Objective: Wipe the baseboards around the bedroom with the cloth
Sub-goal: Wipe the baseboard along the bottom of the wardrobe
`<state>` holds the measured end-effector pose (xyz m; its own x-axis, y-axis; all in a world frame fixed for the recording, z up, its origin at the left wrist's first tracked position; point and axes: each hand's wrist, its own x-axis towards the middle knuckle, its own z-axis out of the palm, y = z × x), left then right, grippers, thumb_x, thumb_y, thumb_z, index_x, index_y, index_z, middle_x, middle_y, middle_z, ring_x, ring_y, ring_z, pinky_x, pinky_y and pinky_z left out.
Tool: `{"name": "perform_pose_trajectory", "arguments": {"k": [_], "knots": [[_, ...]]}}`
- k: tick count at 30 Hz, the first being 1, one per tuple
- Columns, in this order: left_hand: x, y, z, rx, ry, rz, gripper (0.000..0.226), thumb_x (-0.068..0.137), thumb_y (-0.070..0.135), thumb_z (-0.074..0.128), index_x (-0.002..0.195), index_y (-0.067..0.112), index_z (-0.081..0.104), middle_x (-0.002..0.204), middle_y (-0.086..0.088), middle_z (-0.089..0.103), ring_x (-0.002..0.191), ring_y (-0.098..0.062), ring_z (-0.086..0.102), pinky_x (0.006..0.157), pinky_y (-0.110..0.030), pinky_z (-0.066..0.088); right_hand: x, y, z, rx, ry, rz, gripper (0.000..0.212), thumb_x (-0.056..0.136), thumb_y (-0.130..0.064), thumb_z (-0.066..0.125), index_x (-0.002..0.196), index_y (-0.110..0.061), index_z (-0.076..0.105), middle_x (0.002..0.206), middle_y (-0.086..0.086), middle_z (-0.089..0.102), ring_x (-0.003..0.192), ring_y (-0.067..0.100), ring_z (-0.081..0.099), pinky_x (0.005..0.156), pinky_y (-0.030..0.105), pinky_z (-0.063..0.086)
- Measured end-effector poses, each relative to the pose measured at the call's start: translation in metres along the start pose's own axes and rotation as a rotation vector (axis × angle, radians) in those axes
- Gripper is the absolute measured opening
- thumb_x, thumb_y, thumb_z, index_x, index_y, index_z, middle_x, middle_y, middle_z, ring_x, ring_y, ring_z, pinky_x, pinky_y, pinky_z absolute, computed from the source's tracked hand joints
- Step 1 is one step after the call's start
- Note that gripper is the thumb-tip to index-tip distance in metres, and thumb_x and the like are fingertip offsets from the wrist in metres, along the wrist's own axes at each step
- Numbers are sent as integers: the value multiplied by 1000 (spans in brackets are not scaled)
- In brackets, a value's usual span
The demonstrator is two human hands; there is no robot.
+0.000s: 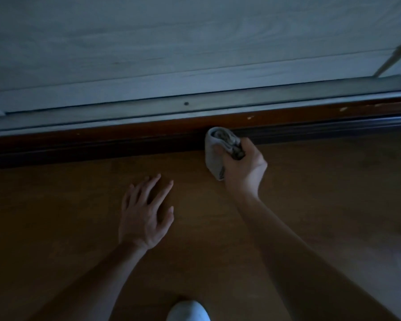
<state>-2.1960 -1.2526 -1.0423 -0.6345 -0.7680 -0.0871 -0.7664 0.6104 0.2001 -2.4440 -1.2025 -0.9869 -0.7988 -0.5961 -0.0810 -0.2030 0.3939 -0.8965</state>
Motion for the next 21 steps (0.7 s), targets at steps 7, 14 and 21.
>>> {"name": "perform_pose_trajectory", "arguments": {"k": [7,14,21], "knots": [[2,-2,1,20,-21,-3,61,94,57,37,152,37,43,162,1,31,150,-26,26,121,-56,20,4,8,-10,27,106,35,21,86,-33,78,87,-20,61,80,-16,60,72,-13,56,58,3,39],[1,-1,2,8,-27,-4,61,95,56,36,150,34,46,162,-1,34,150,-27,26,122,-55,18,3,6,-4,4,55,2,24,85,-35,79,83,-21,59,76,-17,58,71,-12,55,57,3,38],[0,-1,1,-1,-4,5,61,95,56,35,151,33,46,161,-2,34,150,-28,26,121,-54,17,29,29,-57,-25,182,42,25,84,-40,79,90,-21,65,82,-18,62,73,-12,58,59,6,44]]}}
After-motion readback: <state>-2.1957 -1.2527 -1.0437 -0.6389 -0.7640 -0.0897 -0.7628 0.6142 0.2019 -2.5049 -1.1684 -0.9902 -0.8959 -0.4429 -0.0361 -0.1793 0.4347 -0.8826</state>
